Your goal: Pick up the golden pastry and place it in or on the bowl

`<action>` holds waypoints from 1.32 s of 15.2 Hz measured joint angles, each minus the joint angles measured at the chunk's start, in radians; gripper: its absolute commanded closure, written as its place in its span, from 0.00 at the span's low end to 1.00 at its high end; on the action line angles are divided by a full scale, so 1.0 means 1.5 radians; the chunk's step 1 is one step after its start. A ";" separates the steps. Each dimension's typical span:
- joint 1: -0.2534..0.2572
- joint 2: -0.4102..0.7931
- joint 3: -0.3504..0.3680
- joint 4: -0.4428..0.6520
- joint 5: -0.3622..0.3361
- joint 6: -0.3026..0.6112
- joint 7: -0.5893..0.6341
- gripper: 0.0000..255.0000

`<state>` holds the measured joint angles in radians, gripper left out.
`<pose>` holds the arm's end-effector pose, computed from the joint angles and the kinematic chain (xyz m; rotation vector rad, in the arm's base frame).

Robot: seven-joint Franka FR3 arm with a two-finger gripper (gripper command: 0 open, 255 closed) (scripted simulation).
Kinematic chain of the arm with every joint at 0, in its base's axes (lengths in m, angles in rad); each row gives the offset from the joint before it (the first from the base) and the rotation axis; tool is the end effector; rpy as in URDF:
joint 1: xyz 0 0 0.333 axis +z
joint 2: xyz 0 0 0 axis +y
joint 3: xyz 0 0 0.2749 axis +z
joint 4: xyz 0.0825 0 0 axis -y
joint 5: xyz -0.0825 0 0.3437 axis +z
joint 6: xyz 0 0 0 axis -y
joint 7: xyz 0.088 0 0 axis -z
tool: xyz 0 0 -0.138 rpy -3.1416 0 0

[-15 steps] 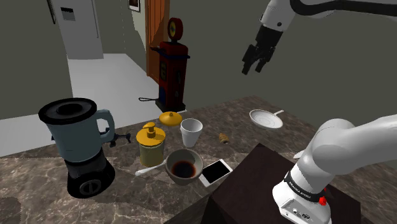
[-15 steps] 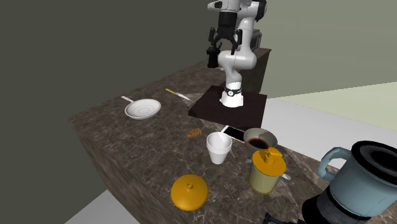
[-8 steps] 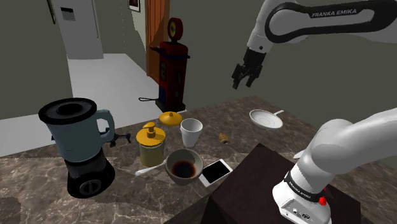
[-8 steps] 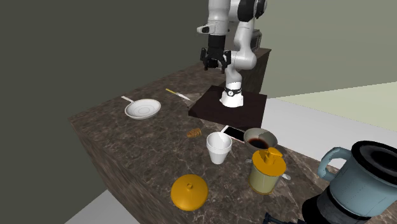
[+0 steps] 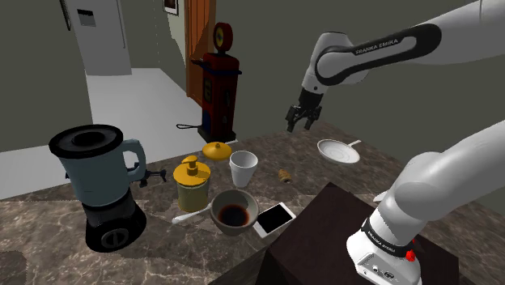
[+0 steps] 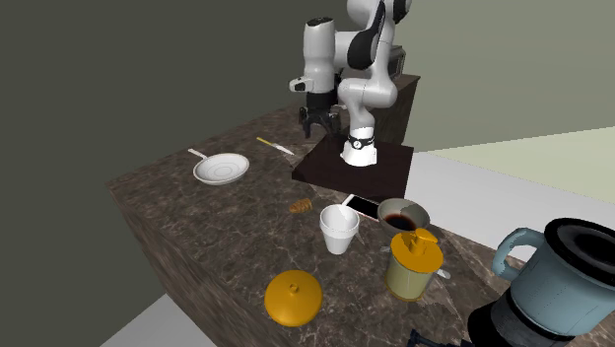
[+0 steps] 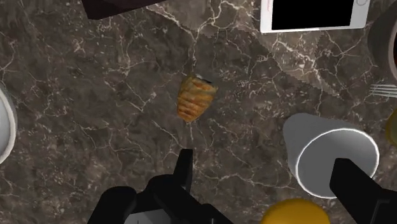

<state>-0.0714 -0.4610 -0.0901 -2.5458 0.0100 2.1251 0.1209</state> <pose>0.3804 -0.0597 0.3838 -3.0630 0.4299 -0.0608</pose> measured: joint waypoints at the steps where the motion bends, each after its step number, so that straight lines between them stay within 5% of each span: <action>1: -0.003 0.023 -0.007 0.003 0.002 0.015 -0.004 0.00; 10: -0.012 0.226 -0.051 0.002 0.055 0.174 -0.045 0.00; 20: -0.041 0.489 -0.050 0.074 0.192 0.303 -0.139 0.00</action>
<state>-0.1326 0.2731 -0.1655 -2.4349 0.2978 2.5801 -0.0883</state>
